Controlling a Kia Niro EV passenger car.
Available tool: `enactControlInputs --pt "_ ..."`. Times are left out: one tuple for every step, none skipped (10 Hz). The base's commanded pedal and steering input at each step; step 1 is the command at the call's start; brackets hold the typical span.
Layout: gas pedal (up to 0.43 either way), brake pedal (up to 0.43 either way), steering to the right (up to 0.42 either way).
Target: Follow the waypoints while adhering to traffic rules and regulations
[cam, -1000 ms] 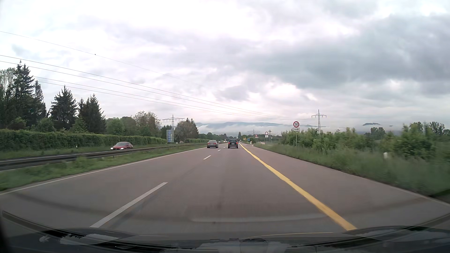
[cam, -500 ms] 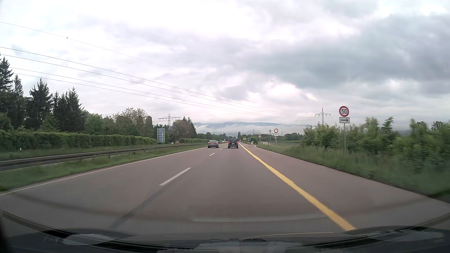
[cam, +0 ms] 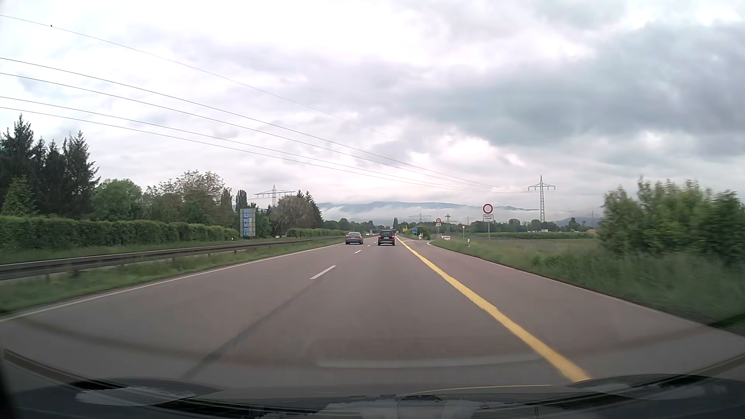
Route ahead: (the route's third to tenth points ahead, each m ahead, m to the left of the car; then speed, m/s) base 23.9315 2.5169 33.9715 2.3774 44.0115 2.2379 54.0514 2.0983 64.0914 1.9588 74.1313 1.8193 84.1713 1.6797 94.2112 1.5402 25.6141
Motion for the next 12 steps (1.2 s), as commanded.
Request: enactControlInputs --pt "0.15 0.0 0.001" --pt "0.15 0.0 0.001" --pt "0.15 0.0 0.001" --pt "0.15 0.0 0.001" --pt "0.15 0.0 0.001" --pt "0.15 0.0 0.001" --pt "0.15 0.0 0.001" --pt "0.15 0.0 0.001" --pt "0.15 0.0 0.001" --pt "0.15 0.0 0.001" --pt "0.15 0.0 0.001" --pt "0.15 0.0 0.001"
